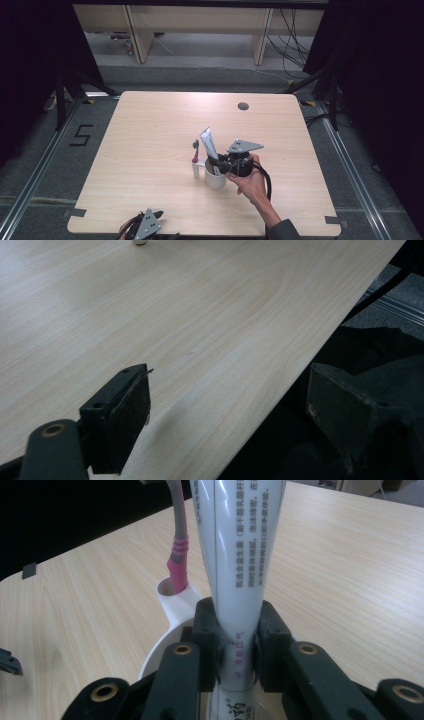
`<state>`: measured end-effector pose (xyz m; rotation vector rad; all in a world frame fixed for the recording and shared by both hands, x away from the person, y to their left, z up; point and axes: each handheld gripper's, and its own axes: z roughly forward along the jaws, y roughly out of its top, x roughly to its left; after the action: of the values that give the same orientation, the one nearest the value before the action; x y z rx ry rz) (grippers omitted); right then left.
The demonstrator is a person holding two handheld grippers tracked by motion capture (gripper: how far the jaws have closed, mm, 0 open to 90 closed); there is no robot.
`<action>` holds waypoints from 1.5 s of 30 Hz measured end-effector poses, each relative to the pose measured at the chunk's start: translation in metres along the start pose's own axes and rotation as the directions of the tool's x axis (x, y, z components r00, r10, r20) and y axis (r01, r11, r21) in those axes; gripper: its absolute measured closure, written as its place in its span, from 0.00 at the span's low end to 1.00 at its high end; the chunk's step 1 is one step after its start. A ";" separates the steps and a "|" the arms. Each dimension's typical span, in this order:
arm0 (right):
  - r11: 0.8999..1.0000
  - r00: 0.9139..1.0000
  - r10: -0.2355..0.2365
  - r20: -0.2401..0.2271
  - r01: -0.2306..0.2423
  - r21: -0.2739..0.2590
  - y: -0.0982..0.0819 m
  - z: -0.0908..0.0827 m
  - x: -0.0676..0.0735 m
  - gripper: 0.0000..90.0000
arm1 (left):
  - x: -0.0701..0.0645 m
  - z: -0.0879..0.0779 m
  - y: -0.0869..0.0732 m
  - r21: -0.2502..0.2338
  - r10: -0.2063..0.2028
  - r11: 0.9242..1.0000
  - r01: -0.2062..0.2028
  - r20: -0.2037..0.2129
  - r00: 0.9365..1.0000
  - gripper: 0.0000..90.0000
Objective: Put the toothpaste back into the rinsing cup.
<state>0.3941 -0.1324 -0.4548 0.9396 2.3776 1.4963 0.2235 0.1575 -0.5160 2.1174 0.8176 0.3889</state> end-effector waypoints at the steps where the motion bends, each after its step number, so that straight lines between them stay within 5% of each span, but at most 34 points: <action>1: 1.000 1.000 -0.028 0.001 0.028 -0.002 0.000 0.000 -0.002 0.84 | 0.000 0.000 0.000 0.001 0.002 1.000 -0.002 0.001 1.000 0.20; 5: 1.000 1.000 0.004 -0.003 -0.004 0.020 -0.003 -0.001 -0.001 0.84 | 0.000 0.000 0.000 0.001 0.001 1.000 -0.001 0.002 1.000 0.20; 6: 0.999 1.000 -0.026 0.005 0.026 0.027 -0.003 -0.002 -0.002 0.84 | 0.000 0.000 0.000 0.002 0.001 1.000 -0.001 0.003 1.000 0.20; 12: 0.999 1.000 -0.017 0.004 0.017 0.034 -0.006 -0.003 -0.001 0.82 | 0.000 0.000 0.000 0.000 0.002 1.000 -0.002 0.000 1.000 0.20; 14: 0.999 1.000 0.013 0.015 -0.013 0.036 -0.006 -0.004 0.002 0.82 | 0.000 0.001 0.000 -0.002 0.001 1.000 -0.001 0.000 1.000 0.20; 16: 0.999 1.000 -0.022 -0.004 0.022 0.025 -0.005 -0.003 -0.002 0.81 | 0.000 0.000 0.000 -0.001 0.004 1.000 -0.004 0.001 1.000 0.20; 17: 1.000 1.000 0.011 0.004 -0.011 0.027 -0.006 -0.004 0.001 0.81 | 0.000 0.000 0.000 0.000 0.004 1.000 -0.004 0.001 1.000 0.20; 22: 1.000 0.999 -0.022 0.028 0.021 0.021 -0.005 -0.008 -0.001 0.74 | 0.000 0.001 0.000 0.000 0.003 1.000 -0.003 -0.001 1.000 0.20; 26: 0.999 0.999 0.023 0.029 -0.024 0.021 -0.006 -0.011 0.002 0.65 | -0.001 0.001 0.000 0.001 -0.002 1.000 0.002 0.005 1.000 0.20; 29: 1.000 1.000 0.011 0.024 -0.011 -0.002 -0.006 -0.013 -0.001 0.60 | -0.002 0.001 0.000 -0.003 -0.014 1.000 0.014 0.001 1.000 0.20; 31: 0.998 0.998 0.061 0.023 -0.061 0.001 -0.005 -0.017 0.001 0.56 | 0.000 0.000 0.000 0.015 0.008 1.000 -0.008 -0.004 1.000 0.20; 33: 0.999 0.999 0.038 0.019 -0.037 -0.028 -0.004 -0.018 0.000 0.54 | 0.000 0.000 0.000 0.015 0.009 1.000 -0.009 -0.005 1.000 0.20; 39: 0.994 0.997 0.080 -0.001 -0.080 -0.072 -0.001 -0.029 0.001 0.49 | -0.002 0.001 -0.001 -0.003 -0.014 1.000 0.014 0.002 1.000 0.20; 45: 0.993 0.998 0.056 0.020 -0.054 -0.107 0.003 -0.044 -0.002 0.48 | 0.000 0.000 0.000 0.017 0.011 1.000 -0.011 -0.005 1.000 0.20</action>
<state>0.3768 -0.1660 -0.4318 0.9994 2.2487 1.6058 0.2236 0.1576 -0.5166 2.1381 0.8158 0.3947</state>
